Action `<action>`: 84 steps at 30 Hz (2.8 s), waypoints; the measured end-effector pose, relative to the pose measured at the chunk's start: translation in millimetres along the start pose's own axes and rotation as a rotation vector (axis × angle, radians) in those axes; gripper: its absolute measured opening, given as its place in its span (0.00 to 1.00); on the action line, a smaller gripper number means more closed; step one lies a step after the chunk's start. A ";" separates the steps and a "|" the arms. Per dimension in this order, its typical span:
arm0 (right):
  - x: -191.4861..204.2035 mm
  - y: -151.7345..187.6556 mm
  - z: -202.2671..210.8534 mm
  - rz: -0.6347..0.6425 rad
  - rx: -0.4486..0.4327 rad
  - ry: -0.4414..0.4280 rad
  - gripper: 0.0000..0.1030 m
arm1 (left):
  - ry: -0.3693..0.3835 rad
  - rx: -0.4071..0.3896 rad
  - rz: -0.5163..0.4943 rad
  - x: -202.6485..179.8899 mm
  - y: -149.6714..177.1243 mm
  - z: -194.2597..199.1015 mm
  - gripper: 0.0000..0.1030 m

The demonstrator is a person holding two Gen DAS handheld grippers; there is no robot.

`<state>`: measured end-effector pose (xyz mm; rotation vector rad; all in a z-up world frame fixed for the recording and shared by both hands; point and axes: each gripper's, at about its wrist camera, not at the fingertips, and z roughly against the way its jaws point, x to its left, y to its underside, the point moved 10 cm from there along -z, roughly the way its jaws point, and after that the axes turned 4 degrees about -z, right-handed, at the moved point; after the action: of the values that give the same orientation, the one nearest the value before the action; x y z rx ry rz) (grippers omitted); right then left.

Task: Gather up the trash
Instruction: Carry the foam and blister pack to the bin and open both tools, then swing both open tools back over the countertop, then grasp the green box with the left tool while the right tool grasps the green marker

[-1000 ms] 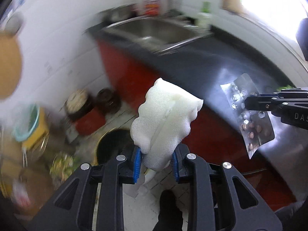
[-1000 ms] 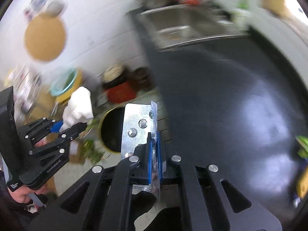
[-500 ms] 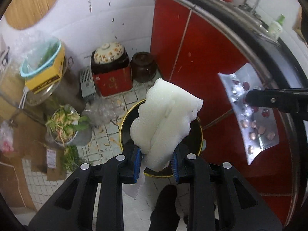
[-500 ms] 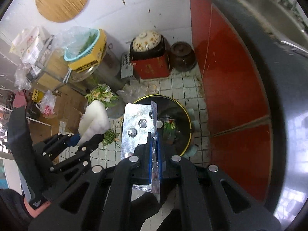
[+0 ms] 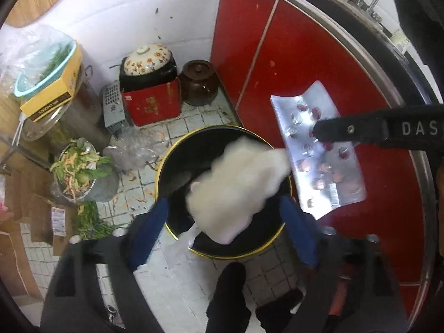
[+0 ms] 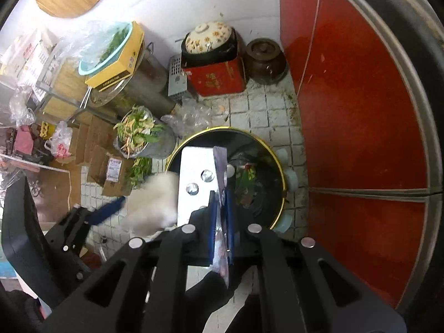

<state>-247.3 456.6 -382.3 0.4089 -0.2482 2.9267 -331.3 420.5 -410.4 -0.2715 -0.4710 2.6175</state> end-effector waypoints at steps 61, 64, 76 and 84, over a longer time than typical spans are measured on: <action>-352.3 486.5 453.2 -1.065 -0.656 0.563 0.86 | 0.530 -0.194 -1.210 -578.1 87.2 215.7 0.94; -372.0 494.1 452.1 -1.082 -0.653 0.561 0.86 | 0.514 -0.185 -1.215 -589.1 82.5 202.8 0.94; -485.5 541.0 421.8 -1.171 -0.558 0.562 0.86 | 0.447 -0.144 -1.310 -671.6 71.5 121.0 0.94; -568.7 564.9 367.9 -1.185 -0.438 0.502 0.84 | 0.471 -0.096 -1.435 -729.2 73.2 63.2 0.93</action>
<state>274.4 -246.2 -274.2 -0.2126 -0.3818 1.6584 258.4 -5.1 -300.2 -0.3698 -0.3852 1.0921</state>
